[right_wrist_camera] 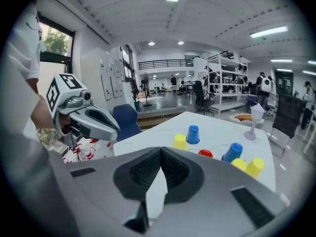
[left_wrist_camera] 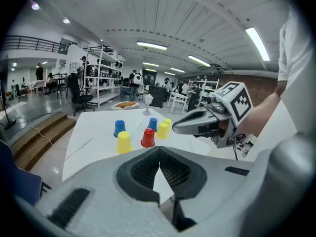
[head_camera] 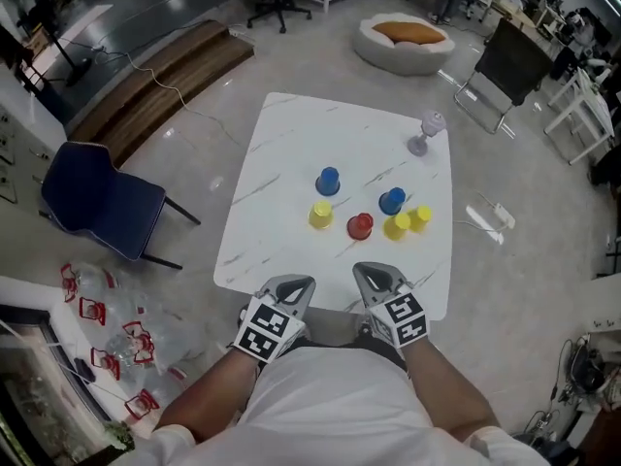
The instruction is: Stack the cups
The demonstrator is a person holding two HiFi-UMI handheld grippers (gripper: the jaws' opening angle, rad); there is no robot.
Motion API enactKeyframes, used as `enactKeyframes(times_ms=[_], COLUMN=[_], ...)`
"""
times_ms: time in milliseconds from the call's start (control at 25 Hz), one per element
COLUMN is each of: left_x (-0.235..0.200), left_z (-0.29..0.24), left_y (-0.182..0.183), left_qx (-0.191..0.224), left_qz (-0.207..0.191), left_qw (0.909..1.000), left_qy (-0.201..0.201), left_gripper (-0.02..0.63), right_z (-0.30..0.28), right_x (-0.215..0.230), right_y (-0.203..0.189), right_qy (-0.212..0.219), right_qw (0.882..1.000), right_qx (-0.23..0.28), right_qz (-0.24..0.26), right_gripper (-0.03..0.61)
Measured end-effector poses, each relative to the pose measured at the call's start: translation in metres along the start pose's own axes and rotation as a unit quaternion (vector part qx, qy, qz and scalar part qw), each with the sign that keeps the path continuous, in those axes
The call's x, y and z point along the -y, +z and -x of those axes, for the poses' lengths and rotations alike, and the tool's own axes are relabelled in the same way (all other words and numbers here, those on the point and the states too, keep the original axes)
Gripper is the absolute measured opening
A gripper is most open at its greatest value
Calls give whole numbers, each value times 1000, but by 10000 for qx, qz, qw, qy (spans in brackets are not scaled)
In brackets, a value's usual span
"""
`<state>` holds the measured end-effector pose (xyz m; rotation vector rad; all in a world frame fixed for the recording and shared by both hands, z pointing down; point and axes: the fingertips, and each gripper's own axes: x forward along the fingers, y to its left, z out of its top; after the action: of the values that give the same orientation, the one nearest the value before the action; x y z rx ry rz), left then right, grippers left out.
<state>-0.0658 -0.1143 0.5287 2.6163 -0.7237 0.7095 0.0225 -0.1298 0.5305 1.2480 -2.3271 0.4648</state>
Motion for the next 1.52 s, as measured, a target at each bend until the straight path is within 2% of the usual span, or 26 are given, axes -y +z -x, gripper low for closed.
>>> enactKeyframes(times_ms=[120,280,360,520,680,880,1040,1120,1240,1360,1520], left_x=[-8,-18,-22,-27,-31,-36,-42,-43,-47,-51,-52], left_z=[-1,2,6,27,48,63,67,66,64,60,49], left_y=[2,4,-2,-14,-32,-55,-58,-57,-54,-49,-40], left_qx=[65,187,184,165,50,-75,-57,-51,-41,-20,3], left_qz=[189,575,669,909,1088,1264,1303,1275,1225,1177,1083], left_qw=[9991,9944,9918,9859,9797,9745,9737,9747,9764,9783,9821], left_qy=[368,864,1076,1392,1683,1850,1871,1837,1776,1705,1539], left_gripper=[9,9,9,9,9,9,9,9,9,9,9], right_z=[-25,-59,-80,-128,-172,-198,-210,-212,-205,-181,-145], right_x=[10,23,31,51,63,60,63,64,61,45,12], right_y=[15,23,26,28,19,8,3,1,12,20,-8], right_qy=[229,555,573,480,520,613,553,499,484,599,852], right_qw=[9980,9921,9883,9782,9713,9619,9588,9565,9587,9663,9626], right_qx=[-111,-330,-455,-885,-1389,-1781,-1929,-1997,-1818,-1545,-1594], right_qz=[583,1076,1339,1818,1857,1984,2009,2068,2133,1970,2016], right_gripper=[8,19,56,183,234,270,258,219,215,215,216])
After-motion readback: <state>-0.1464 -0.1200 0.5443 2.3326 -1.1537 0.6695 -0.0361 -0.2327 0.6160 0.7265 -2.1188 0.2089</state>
